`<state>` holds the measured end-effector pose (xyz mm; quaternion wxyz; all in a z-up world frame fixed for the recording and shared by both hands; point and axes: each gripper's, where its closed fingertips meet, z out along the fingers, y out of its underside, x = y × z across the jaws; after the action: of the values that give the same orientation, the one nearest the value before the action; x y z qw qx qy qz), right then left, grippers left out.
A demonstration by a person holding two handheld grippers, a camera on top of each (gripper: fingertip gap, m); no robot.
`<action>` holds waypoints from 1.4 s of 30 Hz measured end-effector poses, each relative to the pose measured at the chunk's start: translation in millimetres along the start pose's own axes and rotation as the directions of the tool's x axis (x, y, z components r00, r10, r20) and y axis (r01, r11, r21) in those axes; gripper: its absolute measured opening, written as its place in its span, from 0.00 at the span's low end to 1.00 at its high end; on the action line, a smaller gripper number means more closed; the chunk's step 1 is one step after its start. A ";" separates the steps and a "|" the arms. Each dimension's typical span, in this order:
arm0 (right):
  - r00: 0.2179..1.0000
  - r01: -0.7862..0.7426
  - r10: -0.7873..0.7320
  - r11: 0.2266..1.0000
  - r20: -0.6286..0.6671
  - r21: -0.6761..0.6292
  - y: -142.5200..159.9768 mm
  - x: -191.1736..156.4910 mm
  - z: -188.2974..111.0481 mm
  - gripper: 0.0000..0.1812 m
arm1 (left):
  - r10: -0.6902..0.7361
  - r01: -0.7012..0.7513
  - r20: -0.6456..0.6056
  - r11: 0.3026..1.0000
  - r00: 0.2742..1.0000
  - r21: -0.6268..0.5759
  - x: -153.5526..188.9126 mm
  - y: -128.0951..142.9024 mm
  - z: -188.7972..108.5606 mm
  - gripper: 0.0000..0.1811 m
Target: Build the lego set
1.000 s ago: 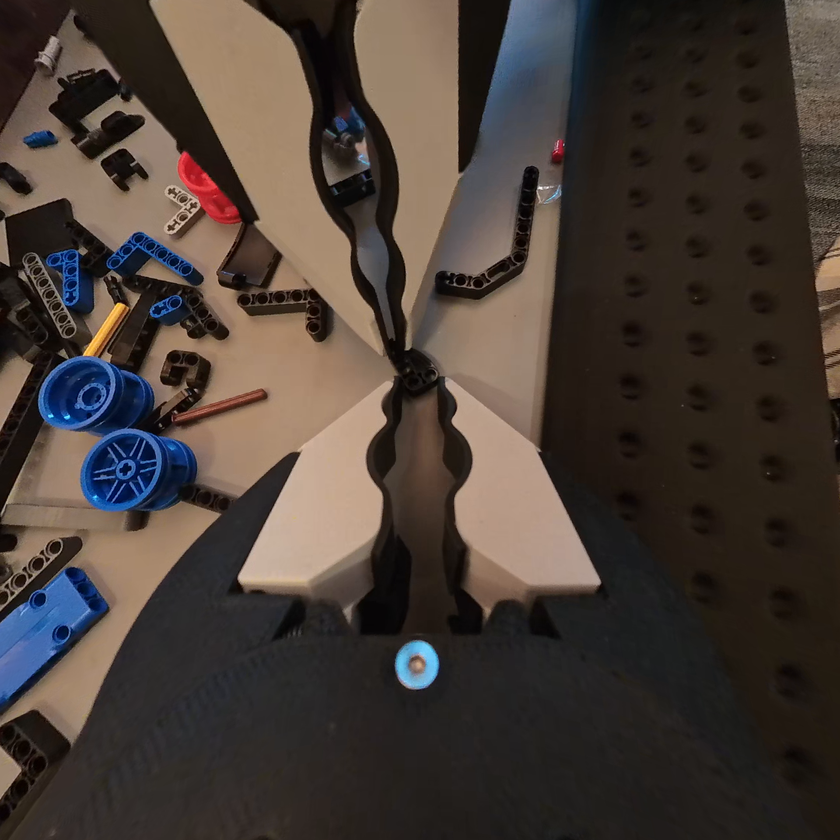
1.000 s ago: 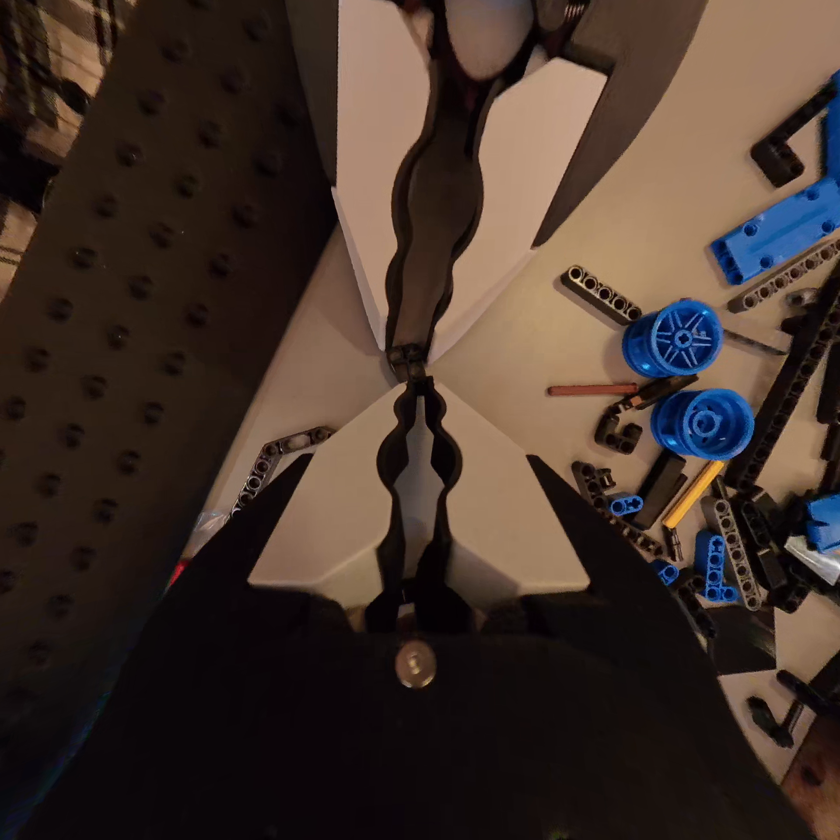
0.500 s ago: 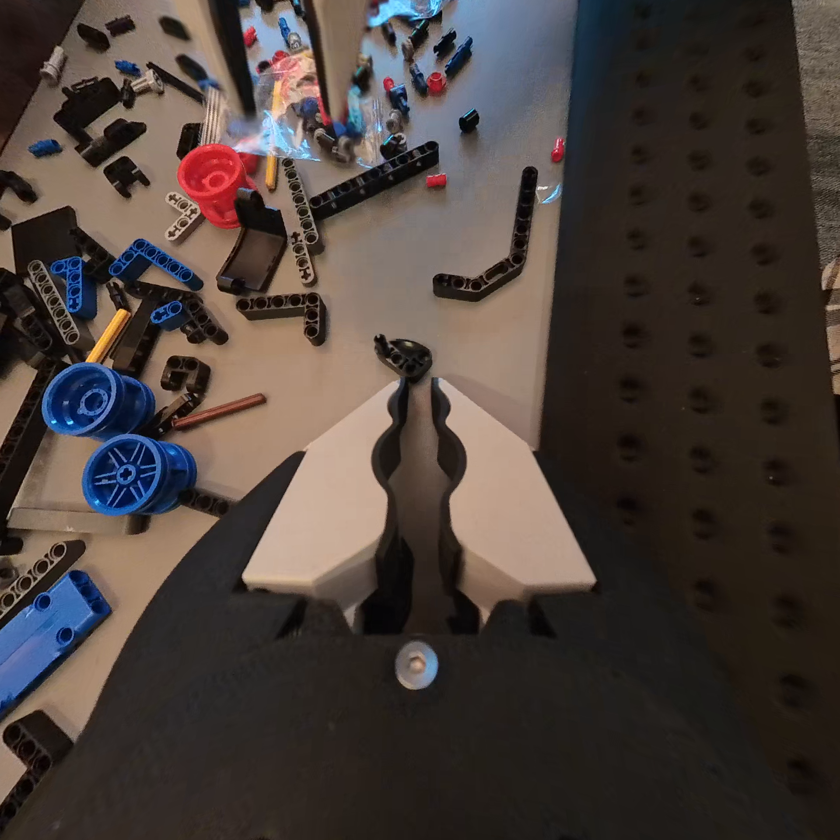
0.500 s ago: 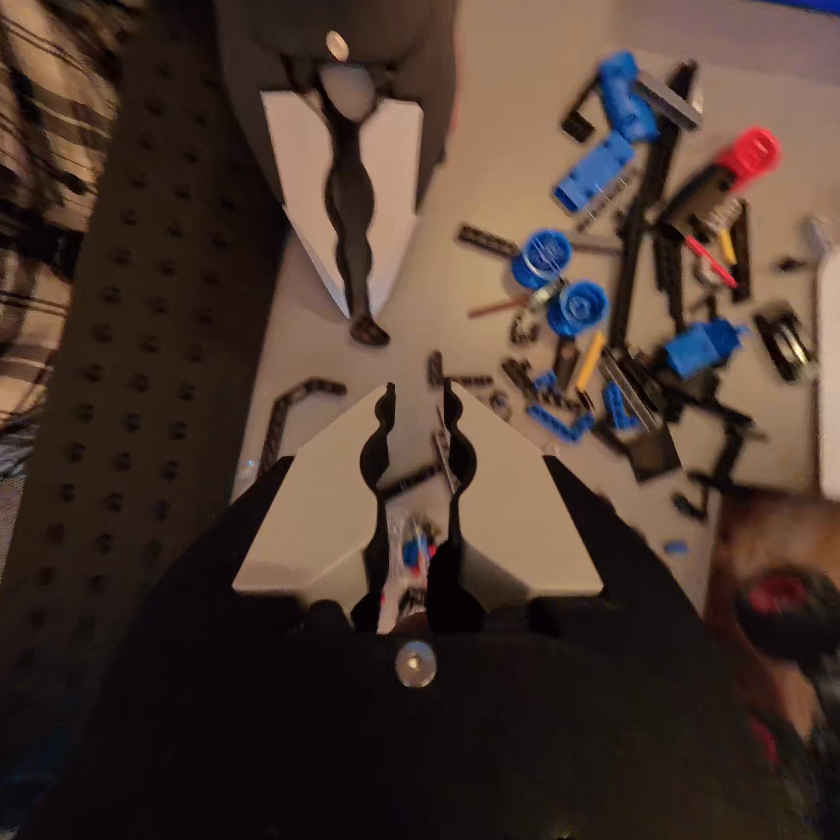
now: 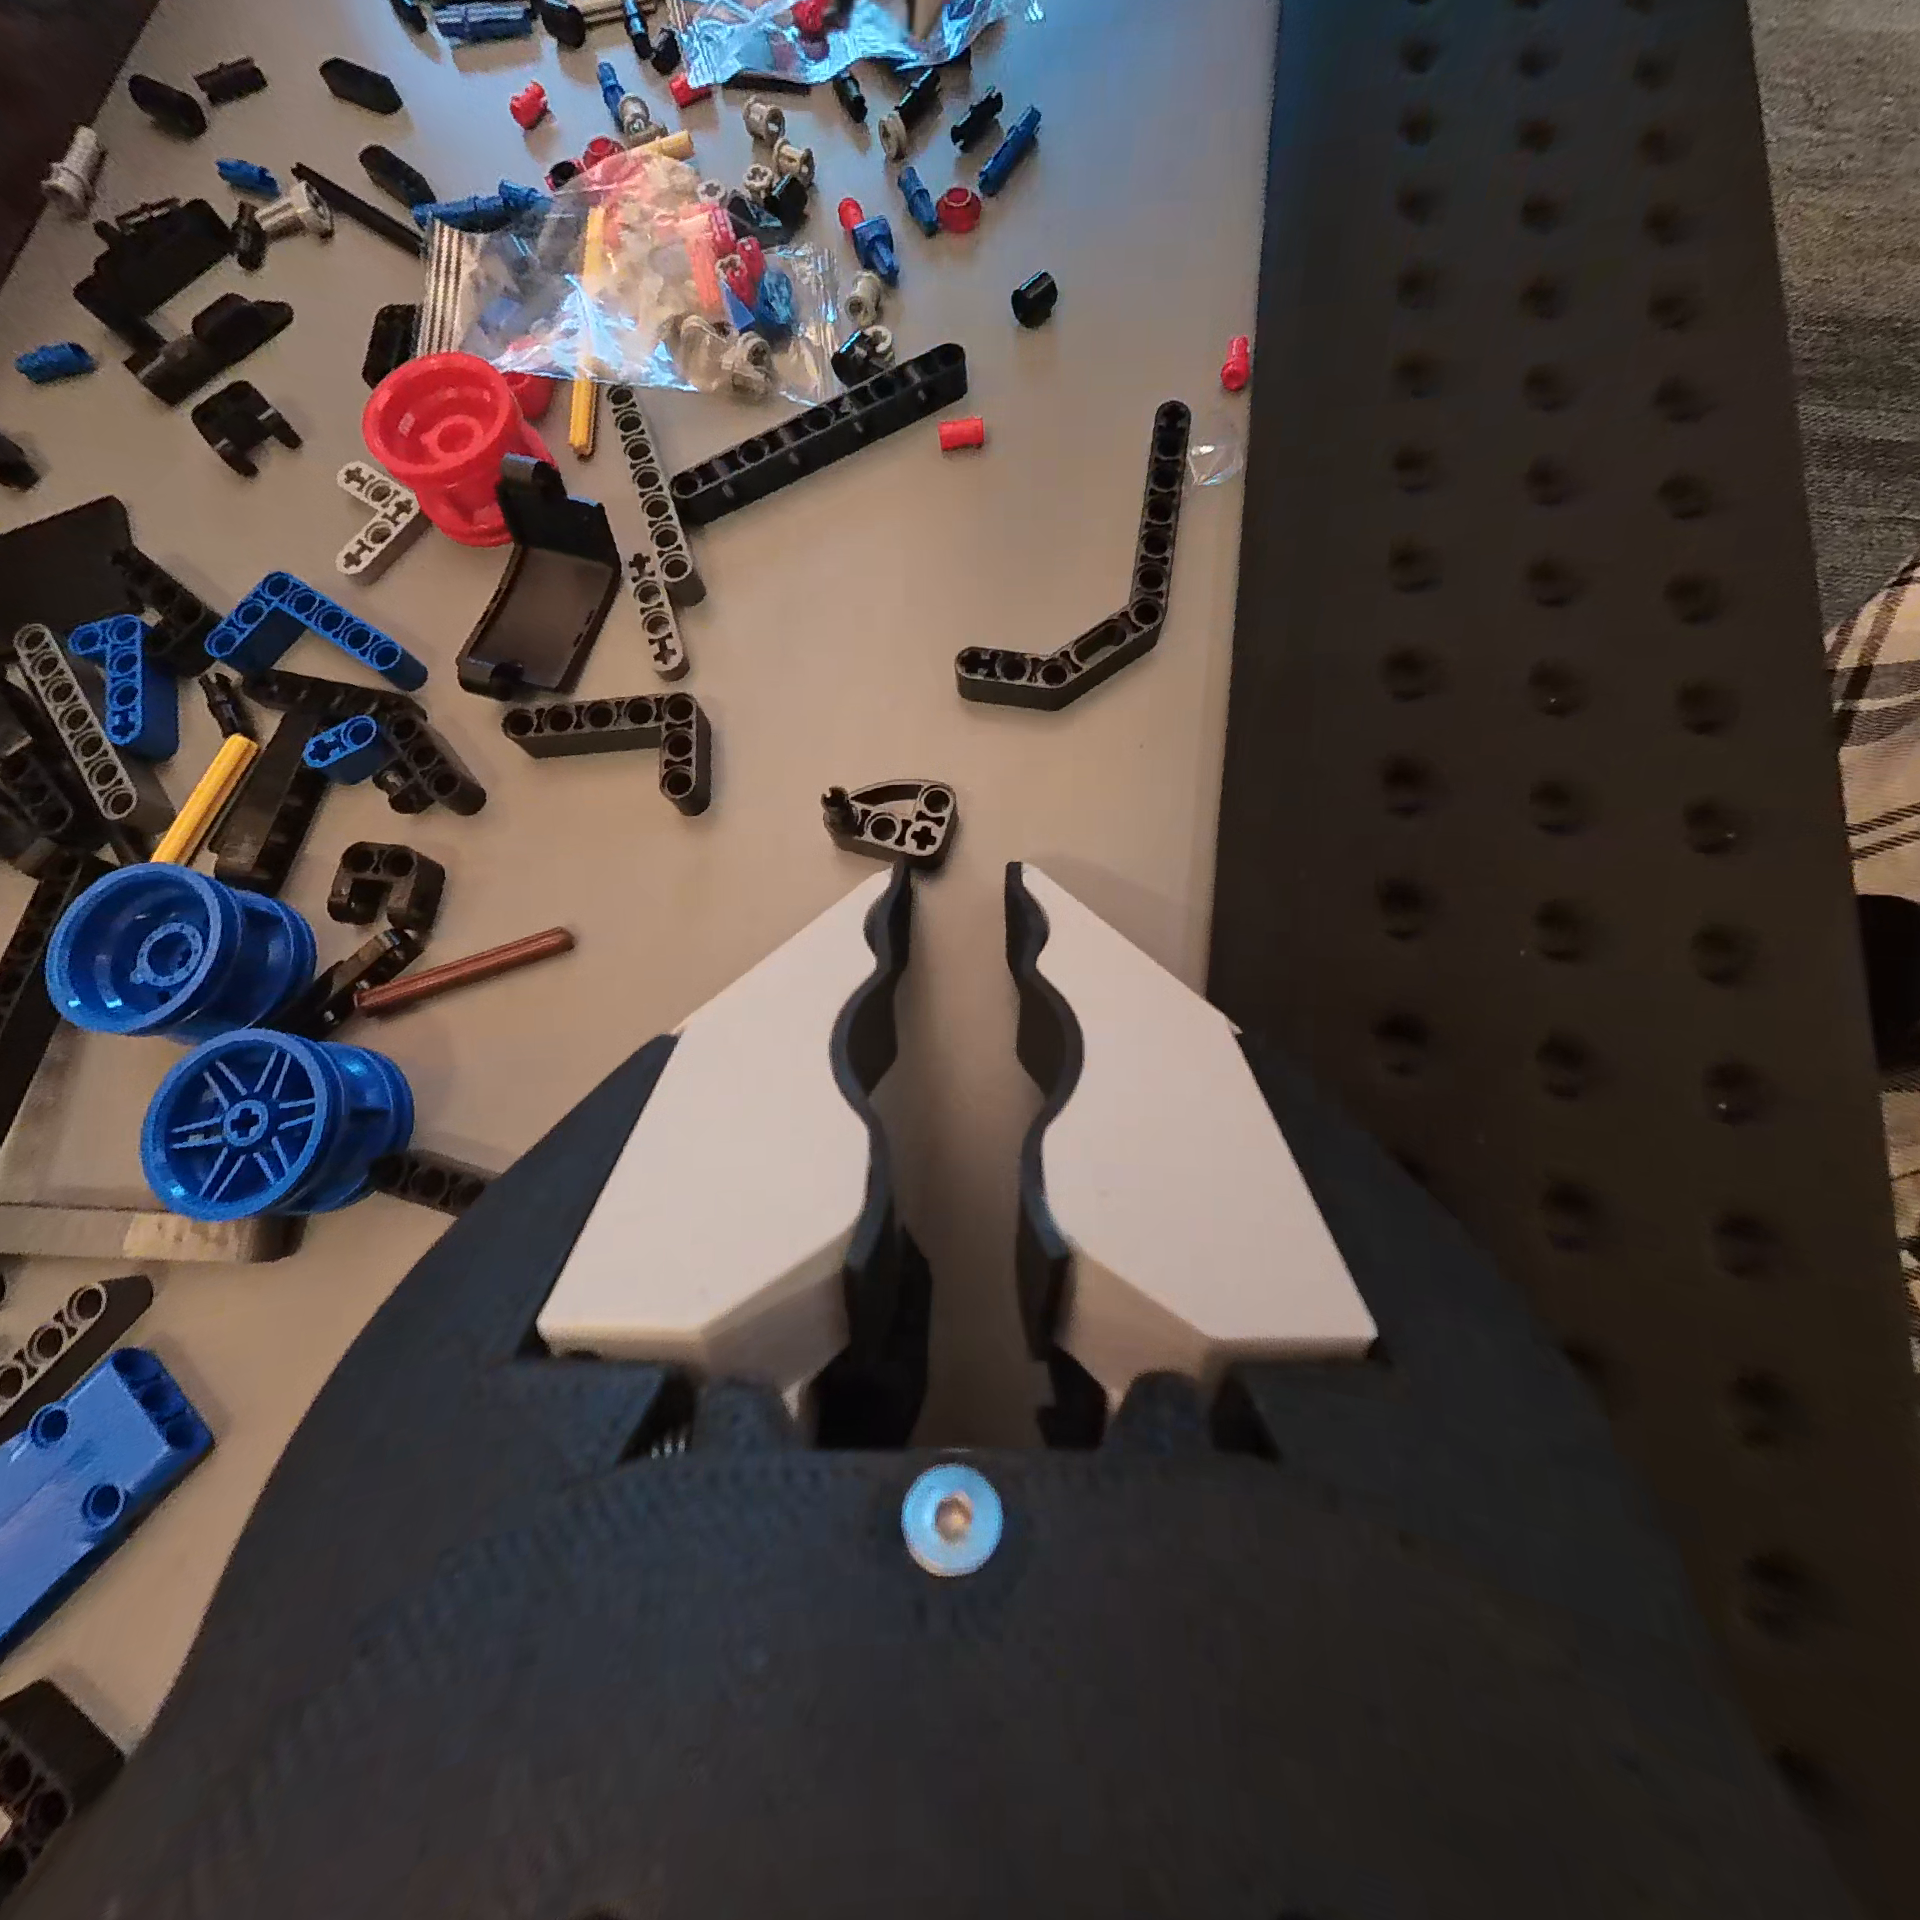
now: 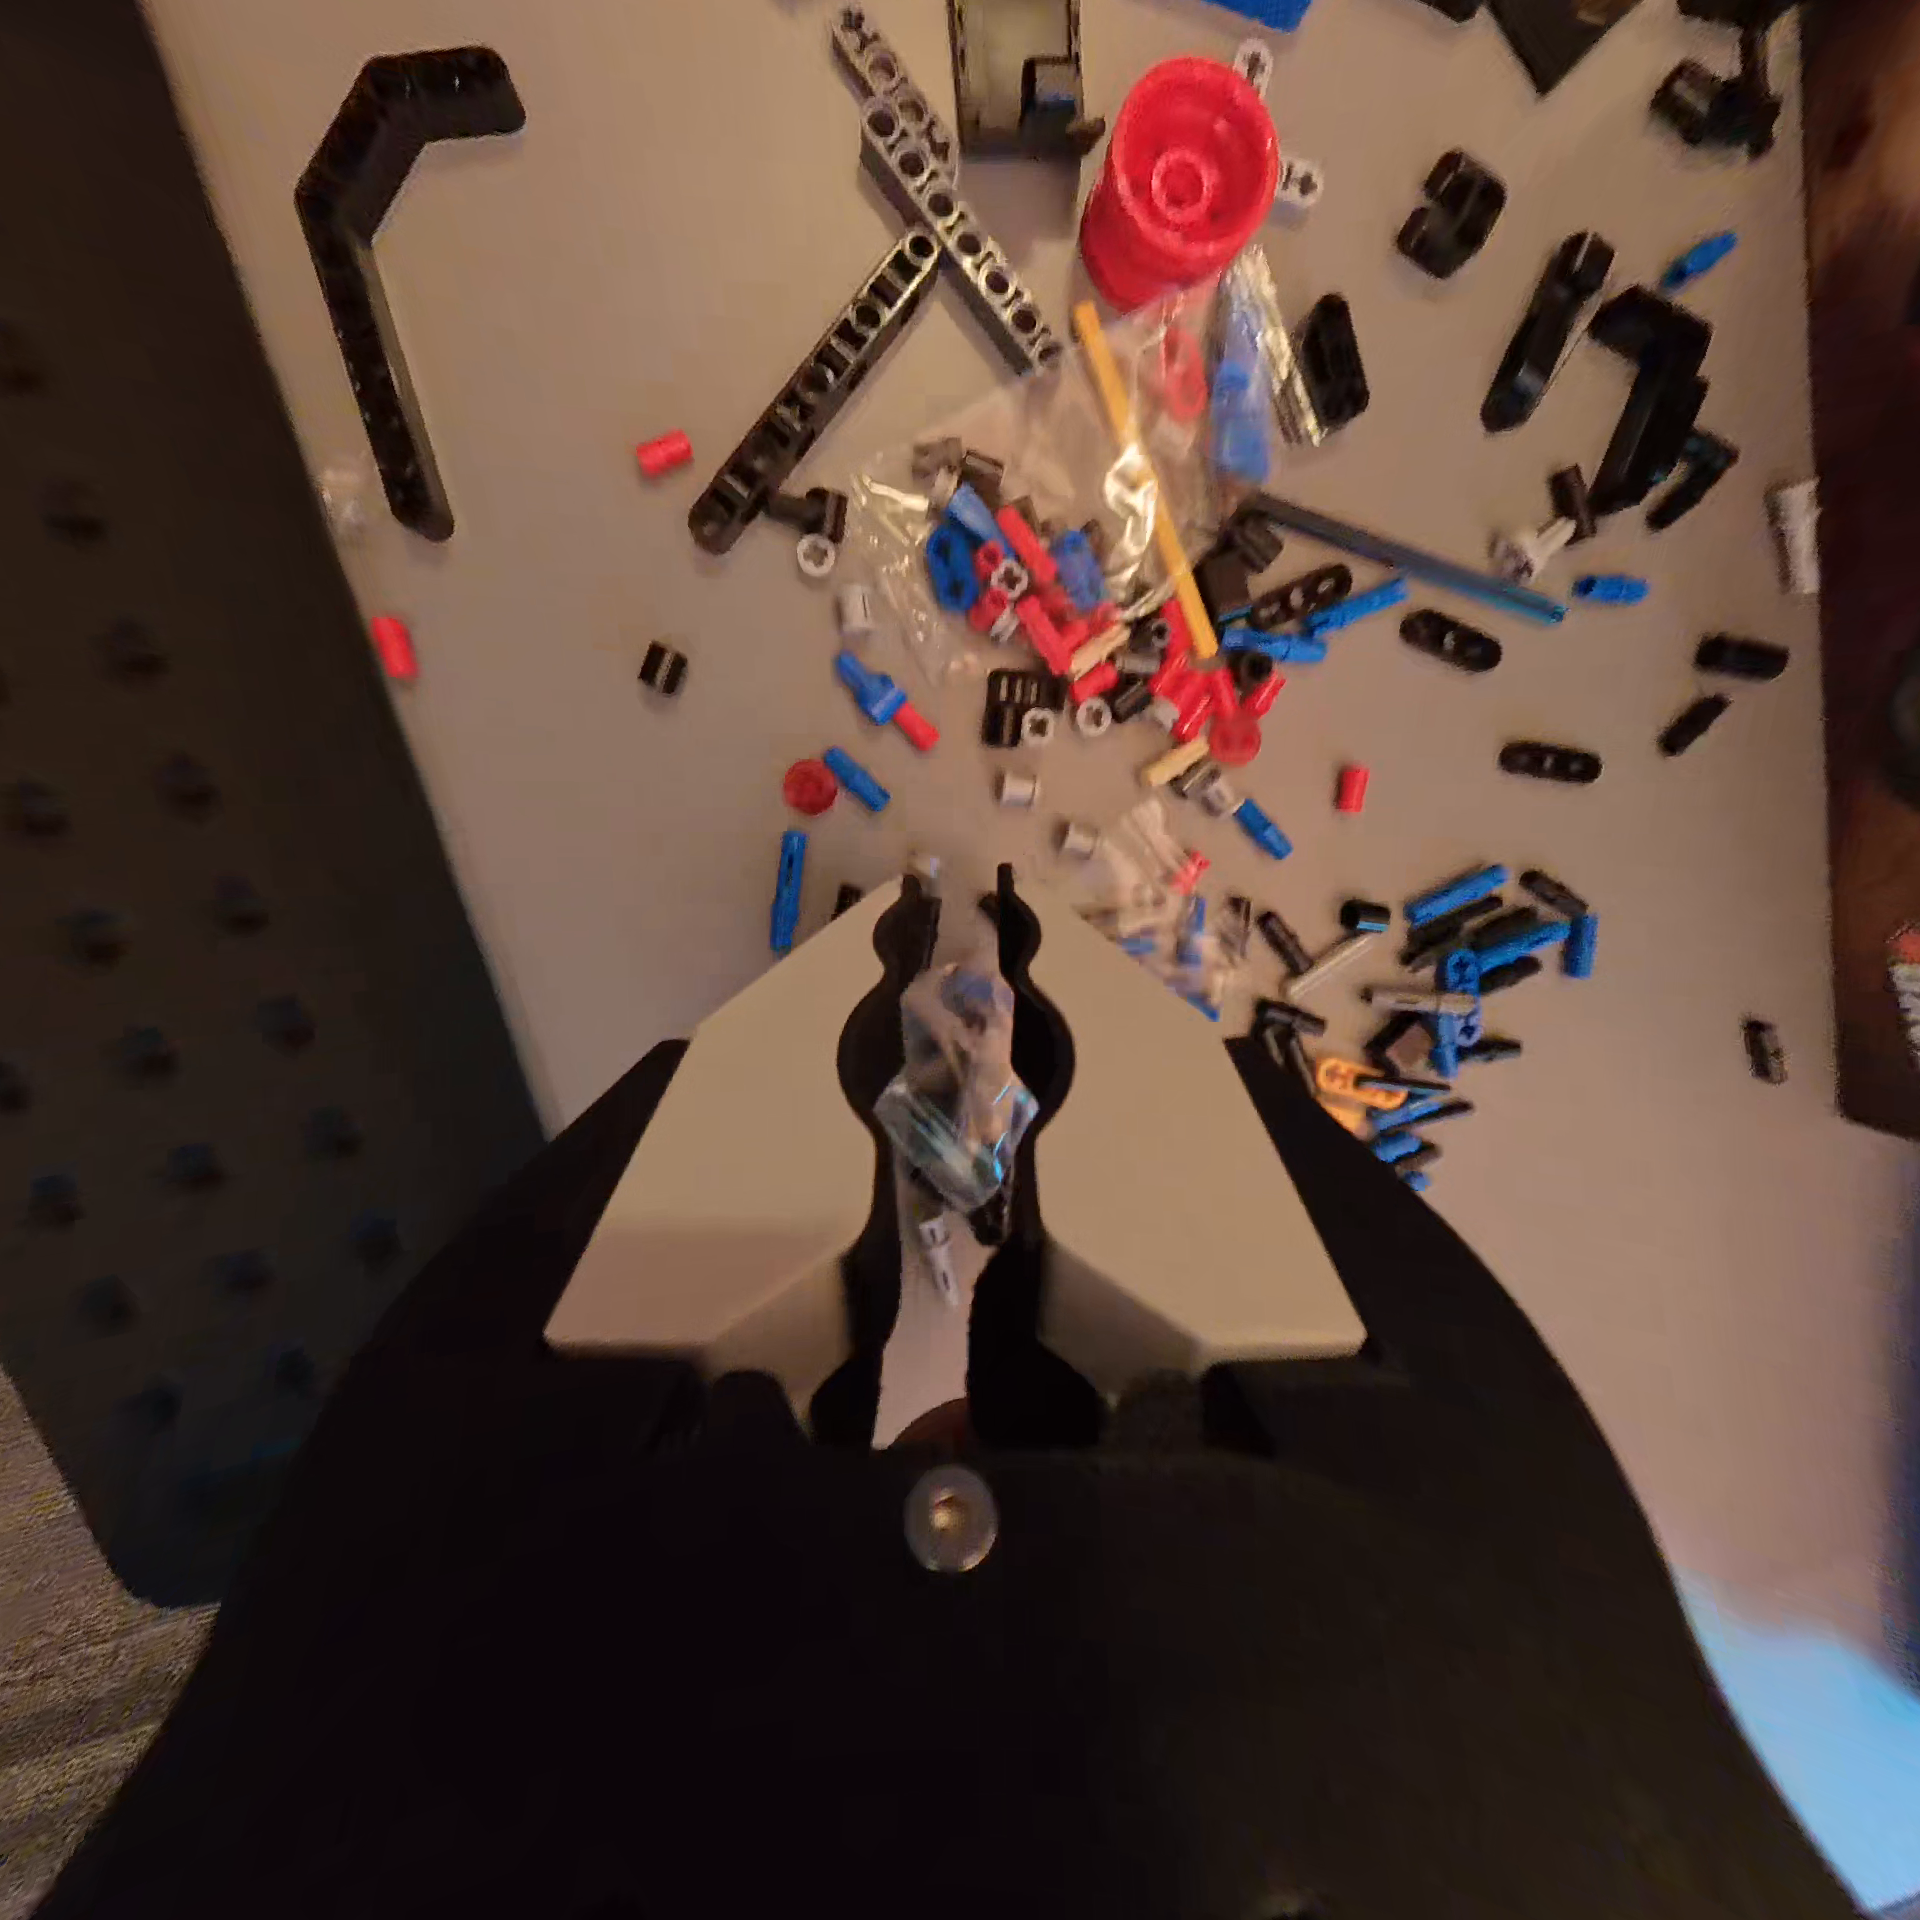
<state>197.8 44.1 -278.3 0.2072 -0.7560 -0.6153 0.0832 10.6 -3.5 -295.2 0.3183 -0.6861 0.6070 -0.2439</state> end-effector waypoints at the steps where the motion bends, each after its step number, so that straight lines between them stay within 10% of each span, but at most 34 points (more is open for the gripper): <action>1: 1.000 -0.005 0.005 1.000 0.007 -0.007 4.3 -2.1 0.3 0.07 | -0.001 0.001 -0.001 1.000 1.000 0.000 0.0 0.0 0.0 0.09; 25: 0.997 -0.042 0.040 0.999 -0.068 -0.034 20.7 41.5 9.3 0.06 | 0.000 0.001 -0.021 1.000 1.000 0.009 1.9 0.3 -0.6 0.10; 42: 0.996 0.011 -0.011 1.000 0.093 0.007 13.8 -21.2 5.1 0.05 | 0.004 -0.004 -0.032 1.000 0.999 0.012 4.3 1.2 -1.6 0.11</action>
<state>203.4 22.5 -291.3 0.1811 -0.7473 -0.6281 0.1190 9.2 -8.0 -295.2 0.3133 -0.6789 0.6119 -0.2580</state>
